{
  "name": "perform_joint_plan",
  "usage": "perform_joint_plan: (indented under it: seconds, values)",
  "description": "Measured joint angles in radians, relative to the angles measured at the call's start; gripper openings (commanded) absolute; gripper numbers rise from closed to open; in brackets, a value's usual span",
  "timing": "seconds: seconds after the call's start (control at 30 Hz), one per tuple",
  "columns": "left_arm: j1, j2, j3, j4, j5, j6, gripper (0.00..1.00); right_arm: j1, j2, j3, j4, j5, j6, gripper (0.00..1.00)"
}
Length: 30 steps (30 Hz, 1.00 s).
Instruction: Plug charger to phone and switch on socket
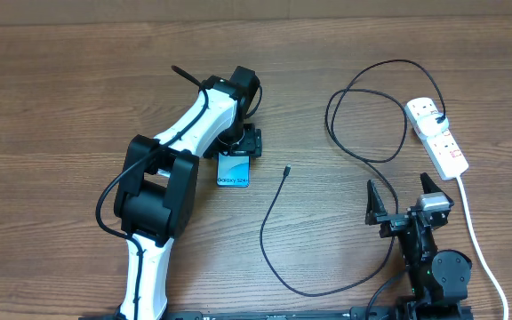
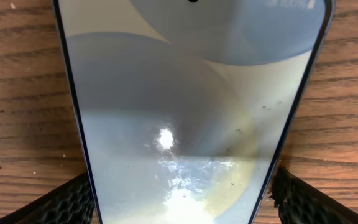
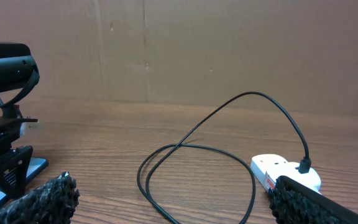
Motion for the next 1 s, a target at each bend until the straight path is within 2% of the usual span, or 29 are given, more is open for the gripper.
perform_joint_plan:
  seconds: [0.3, 0.5, 1.0]
  values:
    - [0.0, 0.0, 0.0, 0.0, -0.003, 0.036, 0.85, 0.0, 0.0, 0.0, 0.0, 0.0, 0.0, 1.0]
    - [-0.002, 0.0, 0.0, 0.0, -0.004, 0.05, 0.77, 0.0, 0.0, 0.0, 0.0, 0.001, 0.0, 1.0]
    - [-0.006, 0.0, 0.0, 0.003, -0.006, 0.053, 0.77, 0.0, 0.0, 0.0, 0.0, 0.0, 0.0, 1.0]
